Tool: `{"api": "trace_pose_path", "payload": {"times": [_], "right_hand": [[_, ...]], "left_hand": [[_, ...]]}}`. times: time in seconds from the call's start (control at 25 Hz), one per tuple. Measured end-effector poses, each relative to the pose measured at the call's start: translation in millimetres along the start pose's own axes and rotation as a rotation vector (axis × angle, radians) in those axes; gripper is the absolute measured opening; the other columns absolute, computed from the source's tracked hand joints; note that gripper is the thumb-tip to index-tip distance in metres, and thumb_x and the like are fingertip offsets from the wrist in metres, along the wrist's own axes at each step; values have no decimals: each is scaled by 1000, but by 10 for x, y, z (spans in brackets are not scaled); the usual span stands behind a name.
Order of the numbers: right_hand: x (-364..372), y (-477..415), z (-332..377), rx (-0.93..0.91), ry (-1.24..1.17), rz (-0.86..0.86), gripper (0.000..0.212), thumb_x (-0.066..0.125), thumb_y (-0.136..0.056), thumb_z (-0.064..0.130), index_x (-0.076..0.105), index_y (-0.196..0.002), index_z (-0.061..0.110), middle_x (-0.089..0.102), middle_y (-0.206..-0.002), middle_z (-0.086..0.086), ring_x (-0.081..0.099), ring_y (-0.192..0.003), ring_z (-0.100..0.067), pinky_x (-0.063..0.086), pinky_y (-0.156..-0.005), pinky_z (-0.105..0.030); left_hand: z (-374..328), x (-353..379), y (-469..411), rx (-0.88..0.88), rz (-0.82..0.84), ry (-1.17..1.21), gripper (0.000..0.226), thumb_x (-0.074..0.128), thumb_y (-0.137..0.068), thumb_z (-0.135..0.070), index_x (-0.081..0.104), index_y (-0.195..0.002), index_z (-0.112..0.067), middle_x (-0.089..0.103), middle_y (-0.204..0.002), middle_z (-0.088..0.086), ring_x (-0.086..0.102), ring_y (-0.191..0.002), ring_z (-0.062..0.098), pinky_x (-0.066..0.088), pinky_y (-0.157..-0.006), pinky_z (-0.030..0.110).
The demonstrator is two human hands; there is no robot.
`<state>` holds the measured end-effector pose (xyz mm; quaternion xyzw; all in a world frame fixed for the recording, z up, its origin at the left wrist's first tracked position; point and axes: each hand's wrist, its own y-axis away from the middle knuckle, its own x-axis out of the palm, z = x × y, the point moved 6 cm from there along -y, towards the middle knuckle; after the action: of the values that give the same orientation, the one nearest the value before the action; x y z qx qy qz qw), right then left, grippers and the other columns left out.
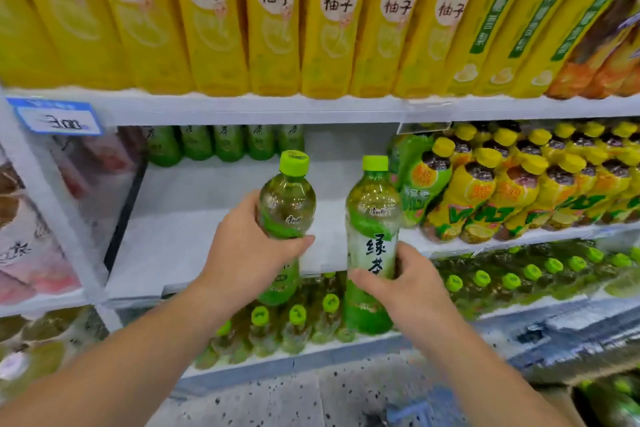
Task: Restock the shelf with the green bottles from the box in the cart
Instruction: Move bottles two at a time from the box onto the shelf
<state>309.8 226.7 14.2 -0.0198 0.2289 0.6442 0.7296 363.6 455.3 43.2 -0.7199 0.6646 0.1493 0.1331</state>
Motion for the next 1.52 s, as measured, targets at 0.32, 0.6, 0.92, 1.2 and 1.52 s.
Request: {"api": "trace_pose_path", "payload": {"times": [0.32,0.6,0.92,1.2,1.52], "right_hand": [[117,-931,-26,-118,40,-156,39,84,-71,24,58,-100,30,70,-87,17,63,-72,13,46,-50,-7],[268,-1352,-217,-223,-60,-112,49,76,-78,1,59,-122,12,73,-110,-4,70,-100,-17,57,-92,-45],[269,-1348,-412,-240,-33,-95,62,84,-77,15,51,-129,22,67,-118,7,65,-106,-2,53,-93,-27],[330,-1349,-577,-263,86,-288,36,80,-78,40,57,-106,42,67,-100,32,62,-94,13,46,-76,-15],[406,-2090,-364,-279,47,-416,47,78,-84,30,51,-121,21,65,-102,12,61,-91,-8,46,-78,-24]], "left_hand": [[211,320,-776,123,-24,98,60,94,-62,-27,60,-110,-34,69,-97,-20,63,-86,-12,45,-69,6],[425,559,-978,205,-114,202,59,94,-61,-19,61,-110,-29,71,-93,-20,65,-86,-10,47,-71,3],[670,717,-923,112,38,208,79,96,-58,-33,53,-123,-46,67,-115,-20,63,-104,-6,53,-80,12],[1020,724,-900,72,-137,2,49,92,-66,-31,56,-93,-51,63,-99,-38,56,-98,-20,48,-77,11],[796,1042,-1595,164,-217,-199,51,90,-69,-32,69,-113,-18,57,-103,1,57,-85,7,42,-78,7]]}}
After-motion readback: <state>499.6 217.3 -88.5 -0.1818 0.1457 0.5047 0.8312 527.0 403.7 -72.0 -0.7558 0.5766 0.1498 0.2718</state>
